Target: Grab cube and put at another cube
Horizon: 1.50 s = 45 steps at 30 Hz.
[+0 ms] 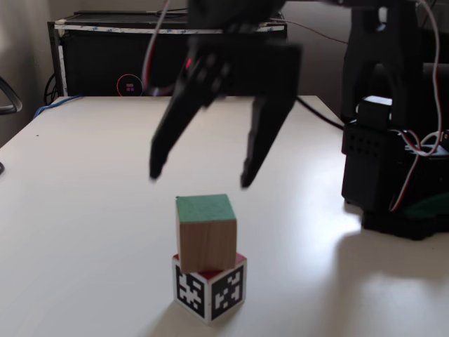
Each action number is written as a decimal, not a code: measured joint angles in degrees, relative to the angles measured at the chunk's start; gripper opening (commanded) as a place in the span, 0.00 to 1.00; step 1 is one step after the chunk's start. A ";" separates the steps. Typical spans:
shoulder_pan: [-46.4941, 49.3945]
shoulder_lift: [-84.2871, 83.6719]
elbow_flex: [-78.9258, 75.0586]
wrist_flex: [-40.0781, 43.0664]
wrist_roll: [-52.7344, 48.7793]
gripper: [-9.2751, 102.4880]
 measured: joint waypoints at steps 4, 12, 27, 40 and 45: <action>0.79 7.91 2.90 0.26 -1.67 0.45; 9.93 27.95 18.19 -3.08 -7.91 0.41; 28.56 78.84 77.34 -32.87 -21.80 0.09; 29.88 104.68 103.45 -35.68 -26.54 0.08; 30.15 105.47 108.11 -35.33 -27.77 0.08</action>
